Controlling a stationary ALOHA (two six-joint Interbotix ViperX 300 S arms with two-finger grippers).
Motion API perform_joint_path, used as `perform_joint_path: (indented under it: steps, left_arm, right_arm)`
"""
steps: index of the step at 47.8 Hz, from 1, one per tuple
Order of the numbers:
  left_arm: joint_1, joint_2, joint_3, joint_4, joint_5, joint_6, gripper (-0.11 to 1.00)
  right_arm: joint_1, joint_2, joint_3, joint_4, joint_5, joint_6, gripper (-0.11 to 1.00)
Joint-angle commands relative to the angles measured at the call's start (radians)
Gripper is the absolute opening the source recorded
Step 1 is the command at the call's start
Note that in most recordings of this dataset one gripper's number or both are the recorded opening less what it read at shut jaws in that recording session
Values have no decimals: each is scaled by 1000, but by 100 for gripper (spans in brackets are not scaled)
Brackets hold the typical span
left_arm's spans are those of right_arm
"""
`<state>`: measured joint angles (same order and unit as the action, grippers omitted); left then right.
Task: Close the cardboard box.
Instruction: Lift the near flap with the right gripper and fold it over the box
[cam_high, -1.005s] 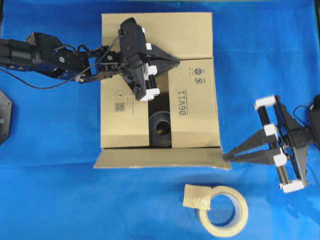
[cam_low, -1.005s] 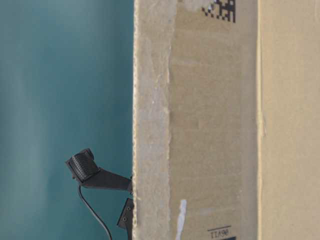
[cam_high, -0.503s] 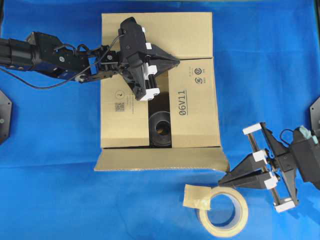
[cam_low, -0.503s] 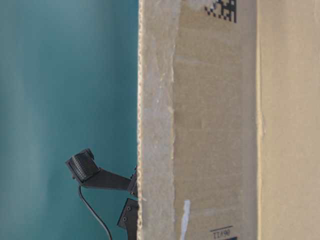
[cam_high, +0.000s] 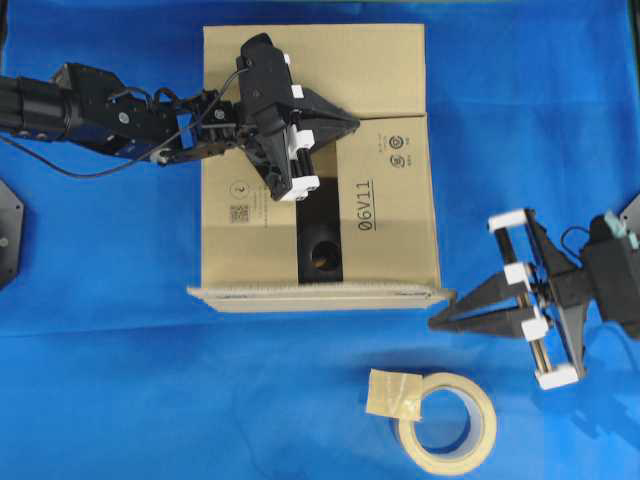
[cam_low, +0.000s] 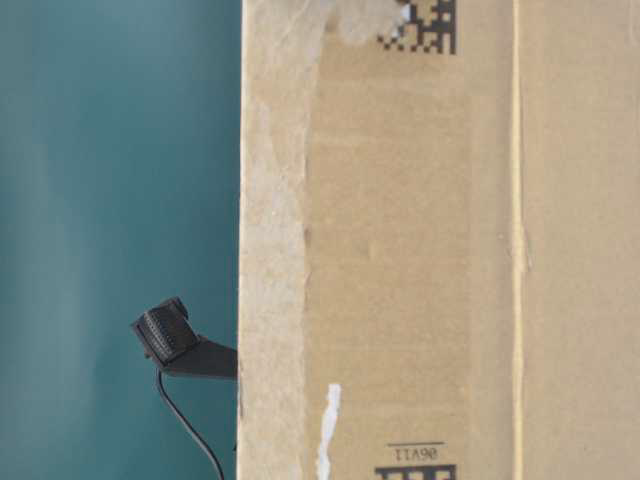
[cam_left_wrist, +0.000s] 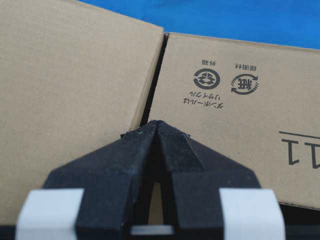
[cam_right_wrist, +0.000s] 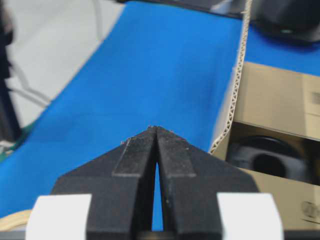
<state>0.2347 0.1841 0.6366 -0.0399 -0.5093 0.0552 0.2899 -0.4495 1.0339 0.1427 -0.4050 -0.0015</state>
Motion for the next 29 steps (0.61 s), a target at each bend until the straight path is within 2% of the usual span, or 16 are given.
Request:
perform_joint_path:
  steps: [1,14,29]
  left_arm:
    - [5,-14,-6,0,-3,-2,0]
    - [-5,-14,-5,0,-2,-6,0]
    - [-8,-14,-6,0,0,-6,0]
  right_arm:
    - [-51,-23,-2,0,8,3,0]
    - [-195,20,-14,26,117,8,0]
    - [-236,158,-17,43,132,15,0]
